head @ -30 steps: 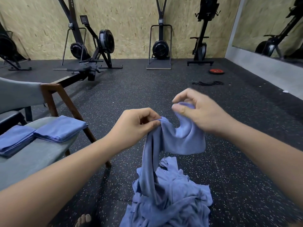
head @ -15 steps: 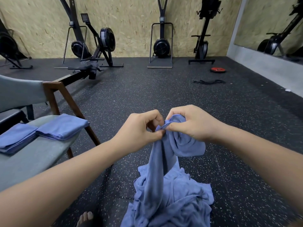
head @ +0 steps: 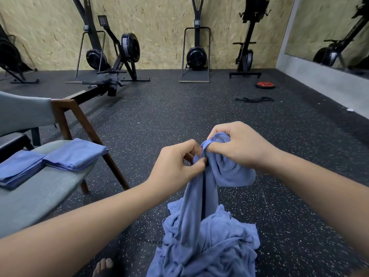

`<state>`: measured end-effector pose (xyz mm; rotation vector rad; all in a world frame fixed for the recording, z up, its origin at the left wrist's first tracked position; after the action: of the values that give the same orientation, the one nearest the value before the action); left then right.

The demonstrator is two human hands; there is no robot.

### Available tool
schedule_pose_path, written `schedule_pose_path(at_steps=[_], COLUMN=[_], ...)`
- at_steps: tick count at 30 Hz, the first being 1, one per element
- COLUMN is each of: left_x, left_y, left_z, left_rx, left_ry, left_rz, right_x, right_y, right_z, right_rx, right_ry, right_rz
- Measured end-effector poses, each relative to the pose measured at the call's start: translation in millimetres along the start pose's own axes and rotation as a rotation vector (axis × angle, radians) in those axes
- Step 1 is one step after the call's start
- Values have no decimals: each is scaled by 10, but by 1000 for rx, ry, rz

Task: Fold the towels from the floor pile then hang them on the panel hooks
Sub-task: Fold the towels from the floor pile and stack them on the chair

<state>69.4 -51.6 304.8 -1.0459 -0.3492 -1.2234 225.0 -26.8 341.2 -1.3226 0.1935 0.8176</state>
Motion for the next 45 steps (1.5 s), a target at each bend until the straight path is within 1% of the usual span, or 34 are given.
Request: schedule_pose_path(at_steps=[4,6,10,14,18,20,22,24,27,34,39,41,45], left_x=[-218,-352,-554,-712,-857,-908,-908,-857,-730,-257,33,66,48], left_y=[173,203,99,-86,-224,-300,-381,-450,-501,-271,-83,-70,-95], left_z=[-26,-37,0,83,109,112,126,146,177,167,106,97,90], left_rx=[-169,-209,-222,-192,-220,-222,-204,-178,-163,-262,-345,-357,-348], left_ry=[-23,-39,-85,-135,-193,-200,-182,-155,-147,-72,-13,-6,-8], left_rz=[154,219,241,282,347,369,377,372,346,311,242,231,223], right_x=[8,42,237,414,502,558,617,651,574,229,28,16,62], right_y=[-91,-200,-461,-624,-788,-816,-772,-656,-415,249,538,560,519], right_z=[11,29,40,18,-14,-25,-21,-13,-20,-114,-171,-178,-159], right_rx=[61,126,242,286,354,357,325,257,137,-116,-296,-327,-311], right_ry=[11,16,80,131,154,175,197,211,169,52,11,-1,-2], right_rz=[11,-24,-76,-69,-75,-69,-86,-117,-177,-138,-5,42,44])
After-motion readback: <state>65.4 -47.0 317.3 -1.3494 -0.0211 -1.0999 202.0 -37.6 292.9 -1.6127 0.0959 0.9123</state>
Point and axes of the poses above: each hand's wrist, its own z-axis towards the middle knuckle, its own y-axis out of the palm, x = y × z, the point moved 9 cm from there along z, towards the middle knuckle, and after that the axes turned 8 degrees about -z, right-handed, at the moved point
